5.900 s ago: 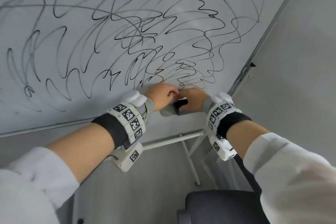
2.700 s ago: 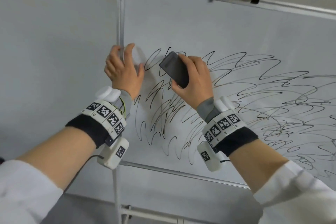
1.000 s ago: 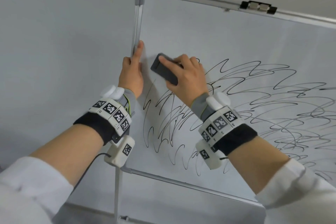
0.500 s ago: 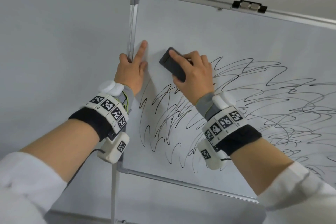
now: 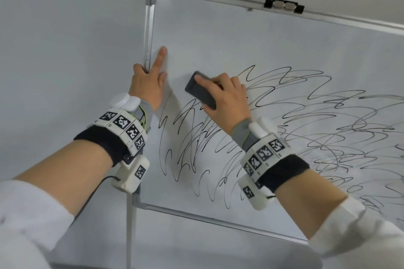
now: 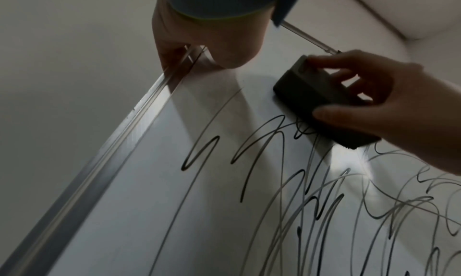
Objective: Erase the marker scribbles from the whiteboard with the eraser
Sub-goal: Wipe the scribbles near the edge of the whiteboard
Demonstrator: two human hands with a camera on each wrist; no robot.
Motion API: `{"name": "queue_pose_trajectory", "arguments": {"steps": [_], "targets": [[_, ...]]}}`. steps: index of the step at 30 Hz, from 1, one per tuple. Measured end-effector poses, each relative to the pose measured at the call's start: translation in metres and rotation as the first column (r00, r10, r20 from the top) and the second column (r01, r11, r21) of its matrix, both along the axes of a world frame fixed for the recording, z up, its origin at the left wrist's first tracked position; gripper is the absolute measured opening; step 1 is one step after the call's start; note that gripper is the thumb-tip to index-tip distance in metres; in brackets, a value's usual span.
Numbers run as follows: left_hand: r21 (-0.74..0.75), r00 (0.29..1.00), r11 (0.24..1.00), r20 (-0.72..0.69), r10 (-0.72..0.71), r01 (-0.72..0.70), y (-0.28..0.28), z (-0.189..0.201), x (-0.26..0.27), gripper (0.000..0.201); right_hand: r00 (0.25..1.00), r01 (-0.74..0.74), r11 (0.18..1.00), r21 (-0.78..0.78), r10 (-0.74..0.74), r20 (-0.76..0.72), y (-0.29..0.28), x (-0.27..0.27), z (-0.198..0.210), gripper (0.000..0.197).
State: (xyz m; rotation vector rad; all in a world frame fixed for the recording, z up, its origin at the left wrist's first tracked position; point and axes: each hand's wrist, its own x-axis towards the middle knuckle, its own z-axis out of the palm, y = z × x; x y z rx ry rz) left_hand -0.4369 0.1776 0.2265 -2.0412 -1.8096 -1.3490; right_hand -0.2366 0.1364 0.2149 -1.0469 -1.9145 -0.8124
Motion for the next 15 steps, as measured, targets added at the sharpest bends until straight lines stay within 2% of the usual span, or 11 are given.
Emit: {"name": "queue_pose_trajectory", "arguments": {"steps": [2,7,13,15], "targets": [[-0.005,1.000,1.000,-0.012,0.001,-0.002,0.004,0.002,0.004,0.052,1.000,-0.002,1.000,-0.008,0.003,0.014,0.003,0.007,0.001,0.063],[-0.022,1.000,1.000,-0.023,0.012,-0.013,0.015,0.004,0.009,0.052,0.983,0.039,0.999,0.030,-0.033,-0.183,0.016,0.022,0.038,0.062],[-0.058,0.999,0.997,-0.027,0.040,-0.042,0.028,0.006,0.015,0.051,1.000,0.015,1.000,-0.028,-0.016,-0.017,0.024,0.023,0.011,0.066],[-0.053,0.999,0.998,-0.026,0.035,-0.036,0.032,0.006,0.018,0.051,1.000,0.002,1.000,-0.018,-0.002,-0.021,0.028,0.028,0.013,0.066]]}}
